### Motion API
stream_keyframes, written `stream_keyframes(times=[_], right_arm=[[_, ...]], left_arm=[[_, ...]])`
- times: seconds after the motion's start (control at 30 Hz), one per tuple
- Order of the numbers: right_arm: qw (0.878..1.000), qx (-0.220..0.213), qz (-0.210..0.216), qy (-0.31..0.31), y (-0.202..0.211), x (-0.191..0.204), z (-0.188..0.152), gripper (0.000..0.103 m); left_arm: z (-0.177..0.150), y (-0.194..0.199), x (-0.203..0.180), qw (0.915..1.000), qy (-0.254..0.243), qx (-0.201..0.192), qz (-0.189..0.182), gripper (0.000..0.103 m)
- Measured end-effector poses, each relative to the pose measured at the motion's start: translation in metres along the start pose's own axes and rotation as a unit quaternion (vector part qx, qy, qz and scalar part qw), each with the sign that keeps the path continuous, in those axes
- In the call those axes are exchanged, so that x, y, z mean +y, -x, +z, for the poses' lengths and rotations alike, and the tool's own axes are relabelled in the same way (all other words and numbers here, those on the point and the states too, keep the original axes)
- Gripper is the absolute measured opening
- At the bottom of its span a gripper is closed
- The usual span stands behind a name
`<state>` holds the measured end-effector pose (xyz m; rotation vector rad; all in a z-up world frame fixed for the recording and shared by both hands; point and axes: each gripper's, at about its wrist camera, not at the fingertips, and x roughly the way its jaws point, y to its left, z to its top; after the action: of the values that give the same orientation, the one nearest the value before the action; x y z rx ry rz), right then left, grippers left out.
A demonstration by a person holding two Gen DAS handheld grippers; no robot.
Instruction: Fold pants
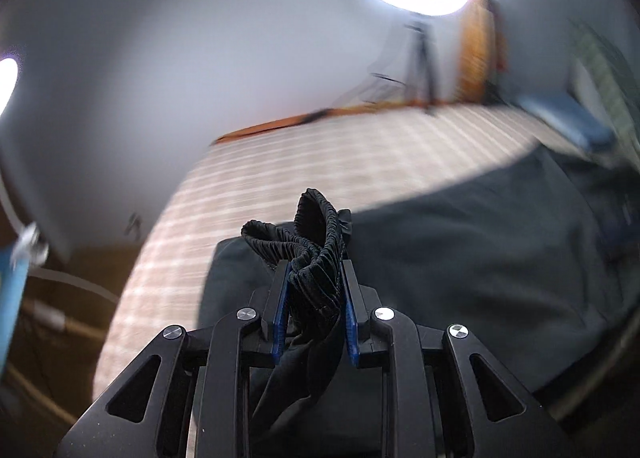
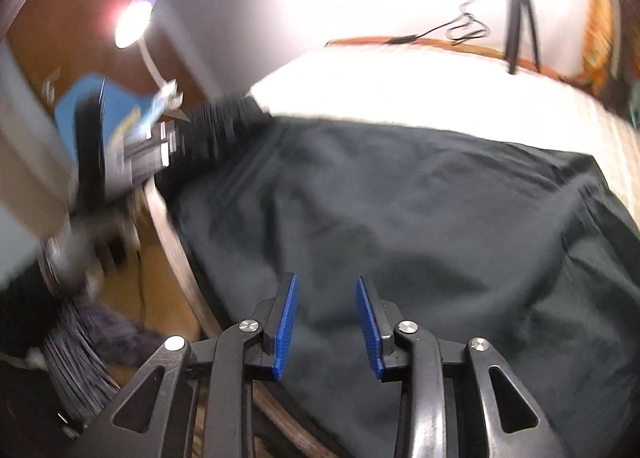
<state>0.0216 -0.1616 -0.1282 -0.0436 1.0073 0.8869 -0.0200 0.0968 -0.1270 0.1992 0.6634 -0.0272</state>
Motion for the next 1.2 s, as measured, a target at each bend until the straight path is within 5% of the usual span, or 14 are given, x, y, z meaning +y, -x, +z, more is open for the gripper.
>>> stream_keyframes(times=[0.23, 0.47, 0.6, 0.8, 1.0, 1.2], right_arm=[[0.994, -0.007, 0.083, -0.065, 0.004, -0.007, 0.016, 0.052], [0.988, 0.008, 0.121, -0.099, -0.033, 0.003, 0.036, 0.052], [0.977, 0.031, 0.152, -0.145, -0.064, -0.002, 0.046, 0.052], [0.97, 0.054, 0.156, -0.18, -0.092, -0.005, 0.051, 0.052], [0.965, 0.051, 0.144, -0.214, -0.102, -0.009, 0.047, 0.053], [0.955, 0.028, 0.148, -0.255, -0.098, -0.02, 0.033, 0.057]], left_arm=[[-0.011, 0.007, -0.077, 0.9928, -0.119, -0.008, -0.01, 0.021], [-0.018, 0.012, -0.102, 0.9881, -0.151, -0.009, -0.027, 0.031], [-0.017, 0.017, -0.1, 0.9896, -0.126, -0.002, -0.069, 0.039], [-0.007, 0.043, -0.071, 0.982, -0.046, 0.014, -0.183, 0.042], [-0.003, 0.044, -0.011, 0.9839, 0.035, 0.022, -0.174, 0.042], [-0.013, 0.007, -0.002, 0.9625, 0.103, 0.076, -0.239, 0.04]])
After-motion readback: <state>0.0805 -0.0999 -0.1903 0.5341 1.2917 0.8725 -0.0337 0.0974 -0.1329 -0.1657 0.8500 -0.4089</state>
